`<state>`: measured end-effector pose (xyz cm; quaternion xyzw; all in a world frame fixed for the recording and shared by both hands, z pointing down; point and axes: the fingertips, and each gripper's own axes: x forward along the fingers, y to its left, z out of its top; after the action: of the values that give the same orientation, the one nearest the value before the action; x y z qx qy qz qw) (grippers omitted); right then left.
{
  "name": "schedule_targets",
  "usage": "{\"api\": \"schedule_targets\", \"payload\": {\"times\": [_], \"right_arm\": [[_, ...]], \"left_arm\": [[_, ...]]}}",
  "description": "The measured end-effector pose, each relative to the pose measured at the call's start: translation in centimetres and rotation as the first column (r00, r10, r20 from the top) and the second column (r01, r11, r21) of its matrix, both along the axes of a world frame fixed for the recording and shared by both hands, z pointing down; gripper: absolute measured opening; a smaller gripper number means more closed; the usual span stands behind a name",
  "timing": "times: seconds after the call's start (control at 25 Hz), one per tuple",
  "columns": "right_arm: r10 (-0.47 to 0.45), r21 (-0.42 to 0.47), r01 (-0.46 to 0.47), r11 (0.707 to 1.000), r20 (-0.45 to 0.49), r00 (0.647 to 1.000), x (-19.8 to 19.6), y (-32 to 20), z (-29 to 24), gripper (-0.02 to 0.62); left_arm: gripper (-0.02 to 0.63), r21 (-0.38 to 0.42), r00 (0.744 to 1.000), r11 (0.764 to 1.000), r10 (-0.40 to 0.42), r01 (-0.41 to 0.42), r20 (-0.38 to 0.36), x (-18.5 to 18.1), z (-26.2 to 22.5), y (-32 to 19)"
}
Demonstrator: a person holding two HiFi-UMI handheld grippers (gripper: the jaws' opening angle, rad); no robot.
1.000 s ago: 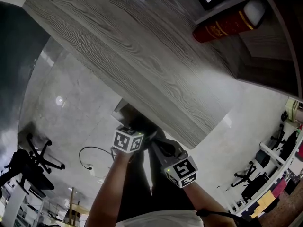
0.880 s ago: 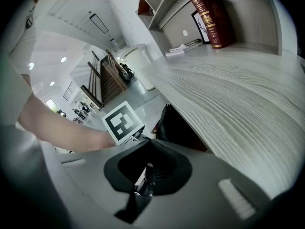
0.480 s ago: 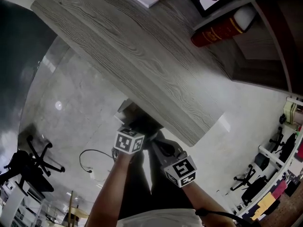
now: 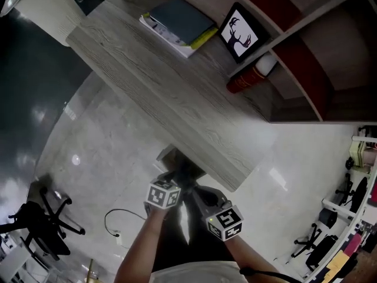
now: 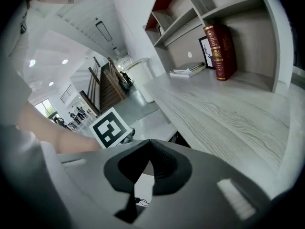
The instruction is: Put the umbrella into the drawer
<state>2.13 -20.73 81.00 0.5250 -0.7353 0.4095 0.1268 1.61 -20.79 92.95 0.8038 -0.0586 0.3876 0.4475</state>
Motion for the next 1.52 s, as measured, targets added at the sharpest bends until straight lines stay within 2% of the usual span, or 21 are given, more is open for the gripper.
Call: {"api": "schedule_targets", "payload": {"times": [0.36,0.56,0.84,1.0,1.16,1.4,1.52], "right_arm": [[0.007,0.058,-0.005,0.998,-0.046,0.999,-1.3,0.4,-7.2,0.006],[0.023,0.089,-0.017,0.996,-0.065,0.998,-1.6,0.9,-11.0,0.006],[0.014,0.136,-0.003,0.991,-0.082,0.997,-3.3,2.3,-15.9,0.006],[0.019,0.153,-0.006,0.988,-0.085,0.996,-4.7,4.2,-18.2,0.006],[0.054,0.165,-0.041,0.986,-0.075,0.996,-5.7,6.4,-20.0,0.006],[0.099,0.201,-0.081,0.976,-0.083,0.992,-5.8,8.9,-22.3,0.006],[0.105,0.21,-0.087,0.974,-0.075,0.992,-5.4,10.3,-23.1,0.006]], "left_arm": [[0.373,0.019,0.992,0.999,-0.038,0.041,-0.117,-1.4,-9.3,1.3],[0.365,0.057,0.99,0.998,-0.033,0.041,-0.141,-3.5,-14.3,2.1],[0.337,0.106,0.98,0.991,-0.06,0.081,-0.19,-7.1,-20.2,3.9],[0.33,0.117,0.979,0.989,-0.064,0.088,-0.196,-9.6,-22.4,5.9],[0.307,0.137,0.97,0.982,-0.097,0.129,-0.221,-11.5,-24.7,7.5],[0.253,0.152,0.958,0.972,-0.138,0.18,-0.253,-12.9,-26.6,8.6],[0.247,0.177,0.957,0.966,-0.14,0.188,-0.252,-13.2,-27.7,9.3]]}}
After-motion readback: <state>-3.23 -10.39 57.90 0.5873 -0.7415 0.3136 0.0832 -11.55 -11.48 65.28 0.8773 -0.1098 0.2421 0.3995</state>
